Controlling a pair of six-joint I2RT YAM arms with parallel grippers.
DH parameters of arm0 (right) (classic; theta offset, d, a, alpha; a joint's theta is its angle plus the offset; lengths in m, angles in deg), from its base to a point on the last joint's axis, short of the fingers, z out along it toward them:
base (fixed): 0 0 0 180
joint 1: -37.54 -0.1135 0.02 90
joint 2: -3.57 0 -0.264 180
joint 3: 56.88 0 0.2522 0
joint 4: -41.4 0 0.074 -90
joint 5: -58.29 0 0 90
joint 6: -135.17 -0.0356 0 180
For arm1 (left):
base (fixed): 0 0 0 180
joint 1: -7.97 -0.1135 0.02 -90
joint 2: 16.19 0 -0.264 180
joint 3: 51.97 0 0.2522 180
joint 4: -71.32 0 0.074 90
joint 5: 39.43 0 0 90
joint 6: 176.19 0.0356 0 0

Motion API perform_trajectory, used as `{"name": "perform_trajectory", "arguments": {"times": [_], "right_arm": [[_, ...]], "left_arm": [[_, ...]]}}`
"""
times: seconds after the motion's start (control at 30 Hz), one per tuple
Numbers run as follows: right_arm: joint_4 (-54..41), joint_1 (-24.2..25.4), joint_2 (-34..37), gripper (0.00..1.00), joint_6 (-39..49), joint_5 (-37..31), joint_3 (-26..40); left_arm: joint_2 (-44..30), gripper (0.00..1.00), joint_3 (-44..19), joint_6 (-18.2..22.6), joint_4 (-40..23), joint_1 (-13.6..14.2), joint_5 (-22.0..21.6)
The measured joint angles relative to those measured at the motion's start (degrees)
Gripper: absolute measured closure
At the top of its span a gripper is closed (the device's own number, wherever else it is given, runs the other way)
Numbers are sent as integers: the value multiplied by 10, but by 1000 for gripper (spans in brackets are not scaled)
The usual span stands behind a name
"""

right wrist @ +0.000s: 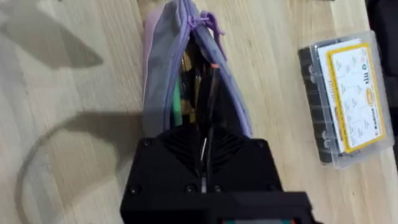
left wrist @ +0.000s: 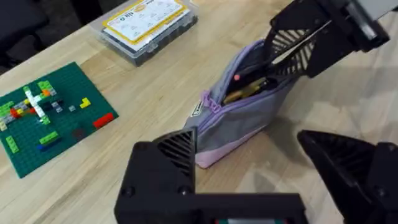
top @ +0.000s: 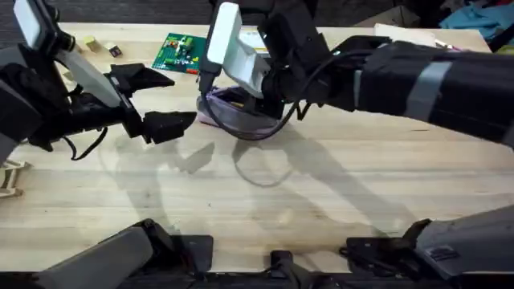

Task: Unzip the bag, pick up the pens from the table one at a time and place them inside, then zip the bag closed.

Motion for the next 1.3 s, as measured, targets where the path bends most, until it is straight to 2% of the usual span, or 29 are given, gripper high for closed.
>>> {"name": "perform_trajectory", "arguments": {"times": [0.57,0.6,0.67,0.77,0.8,1.1,1.3], "right_arm": [[35,0,42,967,13,2,0],[36,0,43,881,14,3,0],[38,0,42,632,15,3,0],[40,0,42,201,15,2,0],[42,0,42,9,17,2,0],[42,0,39,4,14,2,0],[41,0,-13,3,-20,2,0]], "left_arm": [[0,8,0,0,0,0,0],[0,8,0,0,0,0,0],[0,7,0,0,0,0,0],[0,7,0,0,0,0,0],[0,7,0,0,0,0,0],[0,7,0,0,0,0,0],[0,7,0,0,0,0,0]]}}
